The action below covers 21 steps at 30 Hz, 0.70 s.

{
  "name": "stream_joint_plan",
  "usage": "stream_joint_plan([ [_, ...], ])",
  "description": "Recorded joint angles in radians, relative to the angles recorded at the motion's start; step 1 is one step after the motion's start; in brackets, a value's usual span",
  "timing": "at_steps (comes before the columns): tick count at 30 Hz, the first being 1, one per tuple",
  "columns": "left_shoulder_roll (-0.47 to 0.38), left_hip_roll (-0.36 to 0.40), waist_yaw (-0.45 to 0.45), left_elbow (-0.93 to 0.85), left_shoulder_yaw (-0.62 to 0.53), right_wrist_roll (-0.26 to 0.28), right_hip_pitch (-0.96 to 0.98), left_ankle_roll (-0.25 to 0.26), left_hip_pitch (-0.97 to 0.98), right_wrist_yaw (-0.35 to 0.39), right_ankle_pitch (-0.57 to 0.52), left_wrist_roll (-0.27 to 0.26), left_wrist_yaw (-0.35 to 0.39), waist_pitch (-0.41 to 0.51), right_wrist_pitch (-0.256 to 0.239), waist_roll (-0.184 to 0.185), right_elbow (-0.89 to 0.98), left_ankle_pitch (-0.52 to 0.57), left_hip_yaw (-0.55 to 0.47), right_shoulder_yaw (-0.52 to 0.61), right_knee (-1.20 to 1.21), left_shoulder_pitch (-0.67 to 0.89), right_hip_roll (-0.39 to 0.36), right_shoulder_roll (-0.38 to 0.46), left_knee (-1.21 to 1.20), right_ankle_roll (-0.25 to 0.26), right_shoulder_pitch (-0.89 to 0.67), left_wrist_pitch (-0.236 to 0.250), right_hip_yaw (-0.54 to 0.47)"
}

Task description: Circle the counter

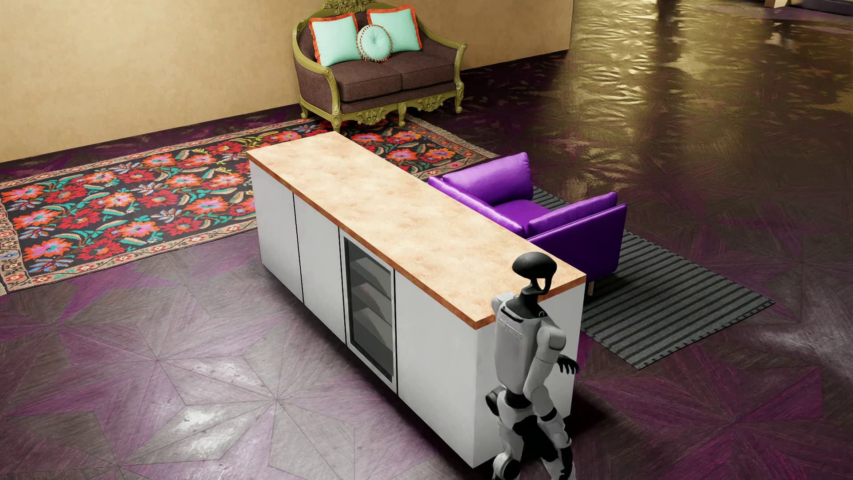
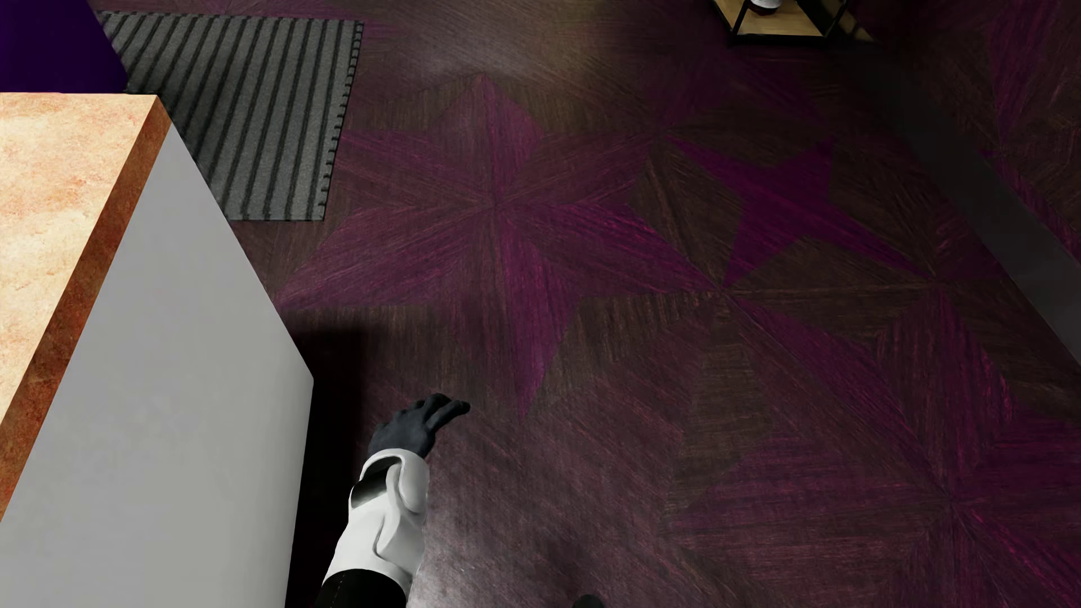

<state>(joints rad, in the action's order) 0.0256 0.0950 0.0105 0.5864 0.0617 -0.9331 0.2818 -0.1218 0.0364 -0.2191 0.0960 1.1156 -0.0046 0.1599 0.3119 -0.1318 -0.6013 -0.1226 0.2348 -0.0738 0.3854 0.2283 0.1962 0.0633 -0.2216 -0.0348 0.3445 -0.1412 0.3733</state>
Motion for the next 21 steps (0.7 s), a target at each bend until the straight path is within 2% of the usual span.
stream_joint_plan([
  [1, -0.009, 0.005, -0.001, -0.030, -0.014, -0.004, 0.038, 0.004, -0.025, 0.001, -0.065, -0.054, 0.015, 0.003, -0.007, 0.002, 0.002, -0.030, -0.014, 0.007, -0.054, -0.002, -0.044, -0.001, -0.009, 0.026, -0.002, 0.006, -0.011],
  [2, -0.029, 0.009, 0.003, -0.054, -0.034, -0.011, 0.056, 0.009, -0.056, 0.001, -0.096, -0.067, 0.035, 0.002, -0.012, 0.002, 0.006, -0.063, -0.011, 0.016, -0.074, -0.018, -0.051, -0.001, -0.019, 0.015, -0.009, 0.004, 0.078],
  [4, -0.076, 0.033, 0.014, -0.068, -0.091, -0.015, 0.016, 0.014, -0.116, 0.002, -0.031, 0.006, 0.033, -0.007, -0.013, 0.005, 0.023, -0.130, 0.008, 0.024, -0.048, -0.077, -0.012, -0.001, -0.062, -0.020, -0.019, -0.026, 0.382],
  [5, -0.097, 0.047, 0.012, -0.054, -0.111, -0.010, -0.027, 0.018, -0.151, 0.012, -0.012, 0.046, 0.030, -0.016, -0.013, 0.010, 0.036, -0.161, 0.016, 0.018, -0.040, -0.120, -0.007, -0.006, -0.088, -0.146, -0.018, -0.034, 0.449],
  [6, -0.121, 0.050, 0.009, -0.023, -0.124, 0.008, -0.066, 0.018, -0.185, 0.030, 0.019, 0.086, 0.004, -0.027, -0.018, 0.020, 0.045, -0.159, 0.014, 0.006, -0.050, -0.167, -0.016, -0.024, -0.110, -0.200, -0.018, -0.049, 0.438],
  [7, -0.135, 0.042, 0.007, 0.019, -0.113, 0.027, -0.108, 0.040, -0.204, 0.041, 0.055, 0.105, -0.021, -0.035, -0.012, 0.036, 0.034, -0.120, 0.020, -0.004, -0.035, -0.221, -0.015, -0.042, -0.181, -0.198, -0.026, -0.071, 0.429],
  [8, -0.134, 0.016, 0.003, 0.073, -0.073, 0.041, -0.137, 0.058, -0.179, 0.051, 0.080, 0.099, -0.047, -0.039, -0.003, 0.059, 0.006, -0.045, 0.038, -0.014, -0.003, -0.287, -0.014, -0.055, -0.315, -0.177, -0.044, -0.119, 0.410],
  [9, -0.118, -0.028, -0.001, 0.136, -0.024, 0.040, -0.161, 0.125, -0.111, 0.059, 0.104, 0.083, -0.051, -0.043, 0.018, 0.082, -0.014, 0.059, 0.047, -0.017, 0.014, -0.353, -0.024, -0.071, -0.502, -0.155, -0.056, -0.186, 0.397],
  [10, -0.109, -0.071, -0.006, 0.178, 0.015, 0.022, -0.192, 0.251, -0.021, 0.066, 0.120, 0.066, -0.074, -0.047, 0.016, 0.104, -0.048, 0.150, 0.032, -0.015, 0.007, -0.429, -0.041, -0.086, -0.707, -0.129, -0.082, -0.253, 0.390],
  [11, -0.104, -0.094, -0.011, 0.214, 0.032, 0.001, -0.226, 0.246, 0.075, 0.077, 0.130, 0.059, -0.111, -0.050, -0.004, 0.128, -0.067, 0.232, 0.002, -0.005, -0.005, -0.507, -0.053, -0.093, -0.889, -0.101, -0.100, -0.291, 0.382],
  [12, -0.108, -0.144, -0.015, 0.245, 0.014, 0.000, -0.255, 0.208, 0.159, 0.091, 0.139, 0.079, -0.160, -0.051, -0.025, 0.151, -0.075, 0.238, -0.002, -0.005, -0.013, -0.588, -0.060, -0.099, -1.019, -0.071, -0.115, -0.285, 0.368],
  [13, -0.113, -0.231, -0.015, 0.267, -0.029, 0.011, -0.276, 0.167, 0.234, 0.102, 0.147, 0.132, -0.207, -0.048, -0.046, 0.174, -0.077, 0.187, 0.019, -0.008, -0.020, -0.669, -0.063, -0.101, -1.112, -0.043, -0.129, -0.254, 0.340],
  [15, -0.093, -0.448, 0.009, 0.274, -0.086, 0.020, -0.300, 0.120, 0.341, 0.119, 0.166, 0.230, -0.255, -0.034, -0.063, 0.214, -0.075, 0.171, 0.089, -0.015, -0.017, -0.808, -0.065, -0.103, -1.162, 0.011, -0.152, -0.156, 0.253],
  [16, -0.066, -0.533, 0.028, 0.266, -0.079, 0.023, -0.304, 0.102, 0.381, 0.125, 0.175, 0.253, -0.289, -0.025, -0.064, 0.231, -0.064, 0.172, 0.131, -0.019, -0.014, -0.858, -0.063, -0.105, -1.115, 0.037, -0.158, -0.124, 0.200],
  [18, -0.001, -0.593, 0.062, 0.236, -0.019, 0.035, -0.308, 0.080, 0.453, 0.133, 0.190, 0.247, -0.370, -0.007, -0.074, 0.252, -0.037, 0.178, 0.182, -0.020, -0.016, -0.905, -0.050, -0.103, -0.888, 0.090, -0.158, -0.081, 0.100],
  [20, 0.042, -0.562, 0.079, 0.181, 0.024, 0.042, -0.317, 0.122, 0.479, 0.126, 0.193, 0.246, -0.370, 0.009, -0.075, 0.254, -0.033, 0.221, 0.188, -0.013, -0.050, -0.901, -0.035, -0.092, -0.492, 0.143, -0.161, -0.046, 0.025],
  [21, 0.046, -0.525, 0.081, 0.148, 0.026, 0.039, -0.325, 0.164, 0.466, 0.119, 0.196, 0.269, -0.344, 0.014, -0.068, 0.250, -0.043, 0.265, 0.152, -0.005, -0.070, -0.886, -0.028, -0.083, -0.238, 0.170, -0.162, -0.031, -0.004],
])
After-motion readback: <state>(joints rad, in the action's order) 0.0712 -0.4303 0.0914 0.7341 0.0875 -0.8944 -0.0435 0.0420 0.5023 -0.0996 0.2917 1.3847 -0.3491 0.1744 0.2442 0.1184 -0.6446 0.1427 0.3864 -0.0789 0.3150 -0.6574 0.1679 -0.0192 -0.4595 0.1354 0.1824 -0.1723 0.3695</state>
